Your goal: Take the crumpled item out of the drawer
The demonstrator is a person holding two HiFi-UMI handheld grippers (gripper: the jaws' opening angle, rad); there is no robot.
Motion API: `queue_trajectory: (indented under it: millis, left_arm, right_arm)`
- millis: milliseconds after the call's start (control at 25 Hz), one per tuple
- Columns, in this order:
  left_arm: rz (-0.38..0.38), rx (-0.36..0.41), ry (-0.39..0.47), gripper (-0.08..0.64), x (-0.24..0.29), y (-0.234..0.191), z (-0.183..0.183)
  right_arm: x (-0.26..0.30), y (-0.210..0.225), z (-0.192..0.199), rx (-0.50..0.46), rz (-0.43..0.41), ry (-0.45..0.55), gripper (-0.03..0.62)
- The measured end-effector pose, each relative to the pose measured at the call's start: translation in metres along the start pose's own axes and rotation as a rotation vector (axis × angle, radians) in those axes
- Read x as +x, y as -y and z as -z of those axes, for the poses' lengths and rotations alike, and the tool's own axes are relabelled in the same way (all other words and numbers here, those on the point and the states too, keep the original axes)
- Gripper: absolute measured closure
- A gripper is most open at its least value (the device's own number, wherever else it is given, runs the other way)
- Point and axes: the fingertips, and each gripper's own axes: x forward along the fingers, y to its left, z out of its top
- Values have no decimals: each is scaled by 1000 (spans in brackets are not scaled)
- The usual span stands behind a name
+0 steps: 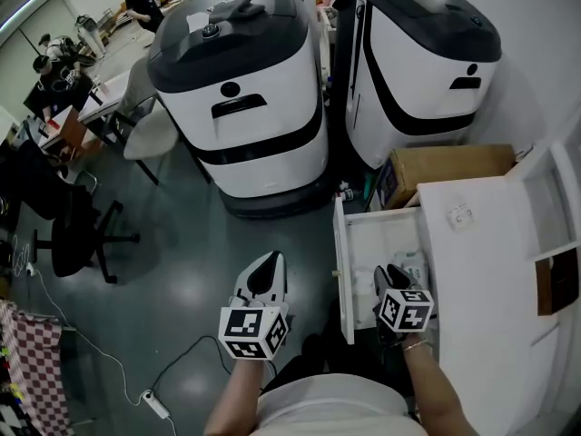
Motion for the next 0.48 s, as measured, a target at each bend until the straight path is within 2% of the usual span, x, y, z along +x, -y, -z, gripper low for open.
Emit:
queue_trajectory:
  millis: [480]
  left_arm:
    - [-39,-11,-45,566,10,-10,14]
  right_arm:
    - [47,17,53,-17,6,-208,492]
